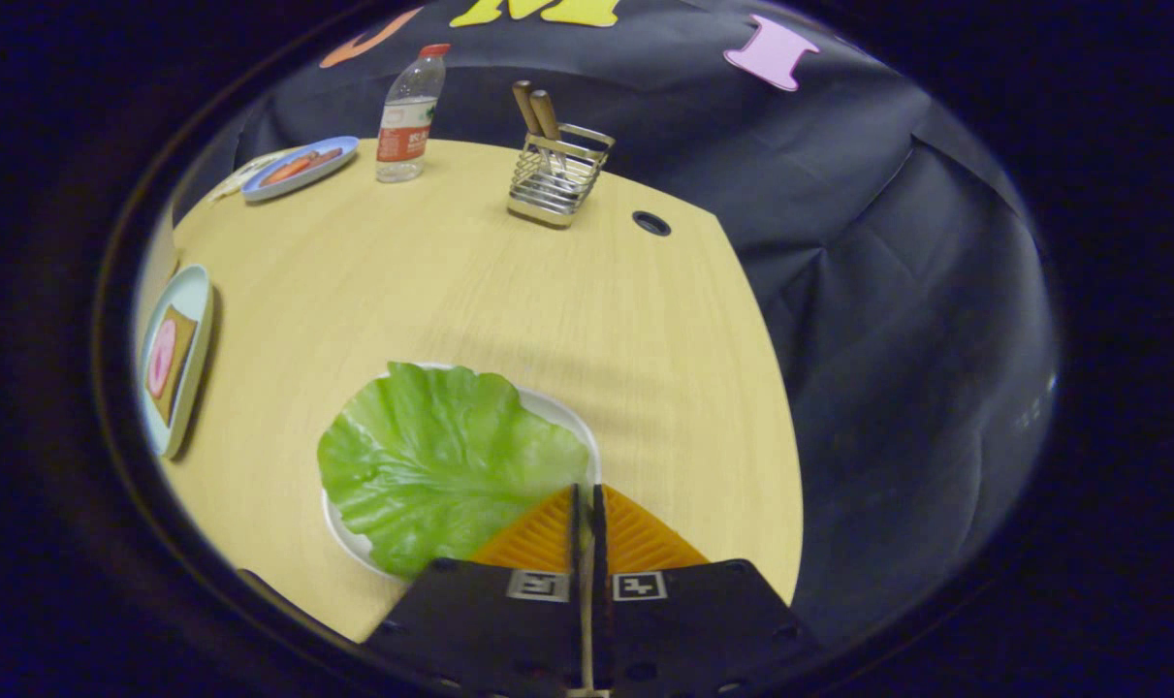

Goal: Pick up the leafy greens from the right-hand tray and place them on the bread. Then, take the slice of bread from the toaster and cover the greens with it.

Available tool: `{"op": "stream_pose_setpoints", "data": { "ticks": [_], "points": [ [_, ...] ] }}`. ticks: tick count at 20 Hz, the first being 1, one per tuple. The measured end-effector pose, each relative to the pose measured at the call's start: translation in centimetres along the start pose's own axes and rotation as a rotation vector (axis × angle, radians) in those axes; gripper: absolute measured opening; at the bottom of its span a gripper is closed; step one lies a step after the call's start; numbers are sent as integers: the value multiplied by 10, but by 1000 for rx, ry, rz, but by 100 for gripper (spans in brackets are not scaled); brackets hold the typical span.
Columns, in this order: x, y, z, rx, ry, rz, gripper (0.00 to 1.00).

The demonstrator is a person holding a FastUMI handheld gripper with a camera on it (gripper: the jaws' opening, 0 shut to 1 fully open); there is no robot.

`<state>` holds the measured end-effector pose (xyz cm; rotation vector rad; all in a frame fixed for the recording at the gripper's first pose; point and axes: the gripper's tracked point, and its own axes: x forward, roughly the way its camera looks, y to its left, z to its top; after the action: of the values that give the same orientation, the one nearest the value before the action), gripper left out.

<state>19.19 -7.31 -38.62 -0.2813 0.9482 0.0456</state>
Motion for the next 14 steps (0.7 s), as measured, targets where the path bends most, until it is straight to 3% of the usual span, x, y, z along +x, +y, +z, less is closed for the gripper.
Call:
{"op": "stream_pose_setpoints", "data": {
  "ticks": [5, 14],
  "points": [
    [-17, 1, 12, 15, -58, 20, 1],
    [-104, 12, 46, 44, -192, 76, 0]
  ]
}}
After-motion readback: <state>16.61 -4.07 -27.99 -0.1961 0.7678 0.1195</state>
